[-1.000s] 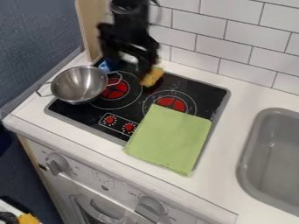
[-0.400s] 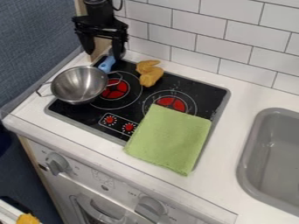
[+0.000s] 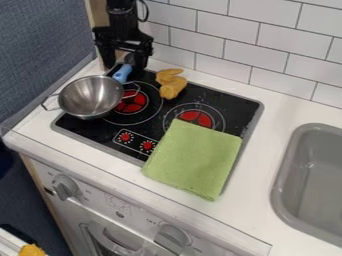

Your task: Put the blue spoon on top of the green cloth.

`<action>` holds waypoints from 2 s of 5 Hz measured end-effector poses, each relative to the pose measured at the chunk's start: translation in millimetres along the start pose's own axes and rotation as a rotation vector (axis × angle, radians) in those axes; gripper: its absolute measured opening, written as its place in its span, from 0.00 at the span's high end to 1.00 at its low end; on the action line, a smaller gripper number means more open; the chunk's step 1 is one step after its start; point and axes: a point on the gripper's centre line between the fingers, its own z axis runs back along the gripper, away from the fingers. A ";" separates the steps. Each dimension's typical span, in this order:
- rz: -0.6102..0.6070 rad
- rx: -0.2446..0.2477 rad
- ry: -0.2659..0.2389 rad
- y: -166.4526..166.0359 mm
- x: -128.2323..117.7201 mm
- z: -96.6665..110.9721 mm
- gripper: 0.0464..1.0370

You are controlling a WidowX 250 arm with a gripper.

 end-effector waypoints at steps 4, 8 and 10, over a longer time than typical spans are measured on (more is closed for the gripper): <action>-0.037 -0.019 -0.035 -11.2 3.7 7.1 0.69; -0.235 -0.109 -0.185 -123.6 -86.2 123.7 0.69; -0.306 -0.096 -0.119 -137.5 -155.7 100.5 0.69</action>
